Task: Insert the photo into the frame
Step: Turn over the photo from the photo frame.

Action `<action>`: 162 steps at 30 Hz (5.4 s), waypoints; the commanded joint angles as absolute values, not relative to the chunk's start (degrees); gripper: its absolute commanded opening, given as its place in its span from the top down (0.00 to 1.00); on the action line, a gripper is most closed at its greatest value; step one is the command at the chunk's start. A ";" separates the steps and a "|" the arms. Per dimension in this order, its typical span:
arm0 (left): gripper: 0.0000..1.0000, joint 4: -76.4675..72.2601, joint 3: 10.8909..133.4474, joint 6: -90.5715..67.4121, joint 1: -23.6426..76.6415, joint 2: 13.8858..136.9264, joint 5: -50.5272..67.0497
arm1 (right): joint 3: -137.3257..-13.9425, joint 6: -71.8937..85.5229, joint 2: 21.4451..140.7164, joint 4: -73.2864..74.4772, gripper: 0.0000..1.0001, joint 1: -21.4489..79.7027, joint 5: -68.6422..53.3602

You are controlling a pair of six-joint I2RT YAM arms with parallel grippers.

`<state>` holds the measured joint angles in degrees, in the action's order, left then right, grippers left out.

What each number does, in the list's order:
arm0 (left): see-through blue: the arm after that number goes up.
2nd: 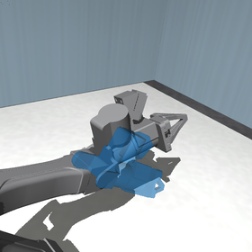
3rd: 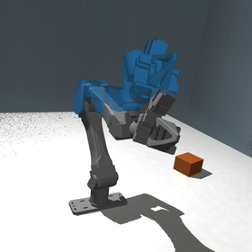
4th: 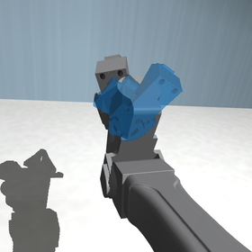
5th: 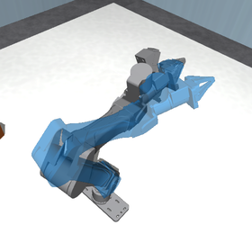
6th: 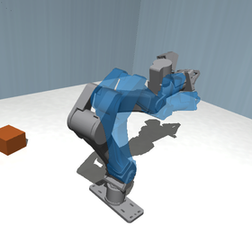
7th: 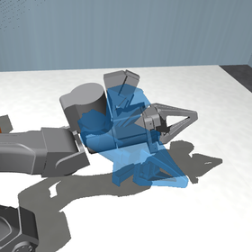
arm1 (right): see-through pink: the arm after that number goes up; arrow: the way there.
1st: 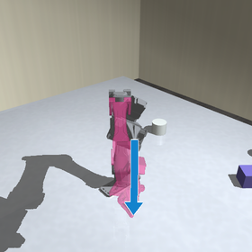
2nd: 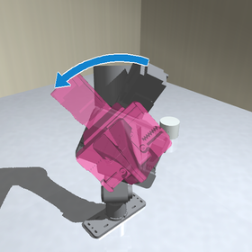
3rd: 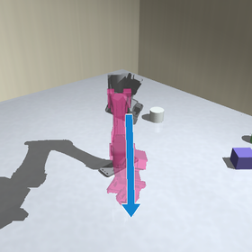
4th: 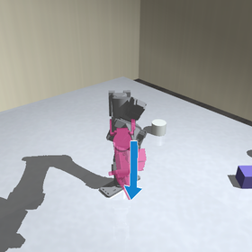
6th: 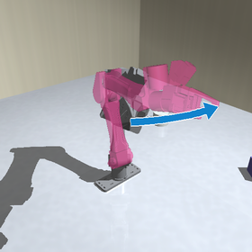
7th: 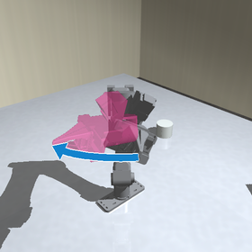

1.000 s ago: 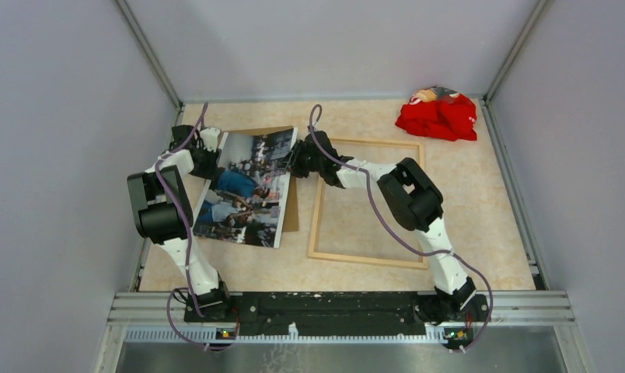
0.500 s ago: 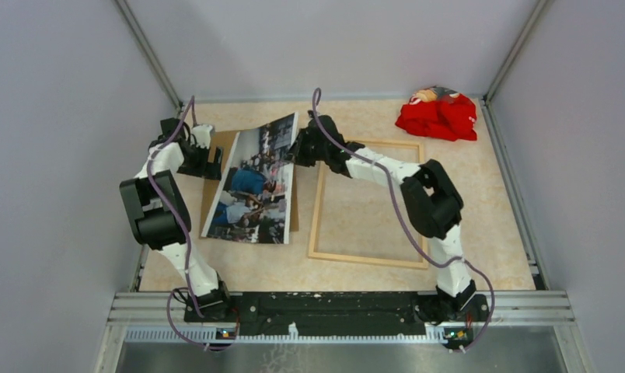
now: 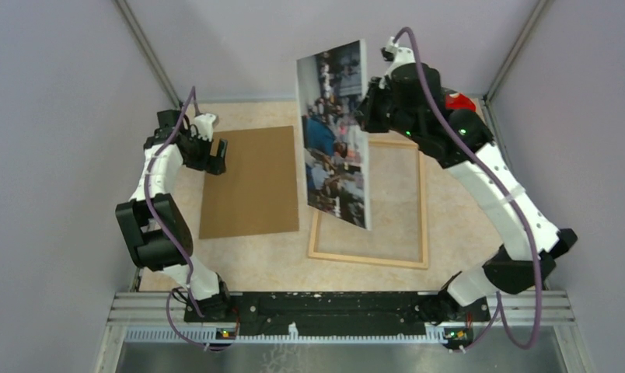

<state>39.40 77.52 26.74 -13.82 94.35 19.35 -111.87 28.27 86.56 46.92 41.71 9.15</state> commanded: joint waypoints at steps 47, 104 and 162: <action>0.02 35.33 68.64 27.80 -6.91 90.93 10.90 | -121.62 73.89 117.81 79.14 1.00 50.24 37.59; 0.02 34.93 69.16 27.05 -7.01 92.95 10.17 | -112.77 47.16 121.65 61.19 1.00 45.35 47.82; 0.02 35.27 68.93 27.60 -7.57 93.60 9.67 | -100.38 42.28 110.49 45.27 0.01 42.90 26.01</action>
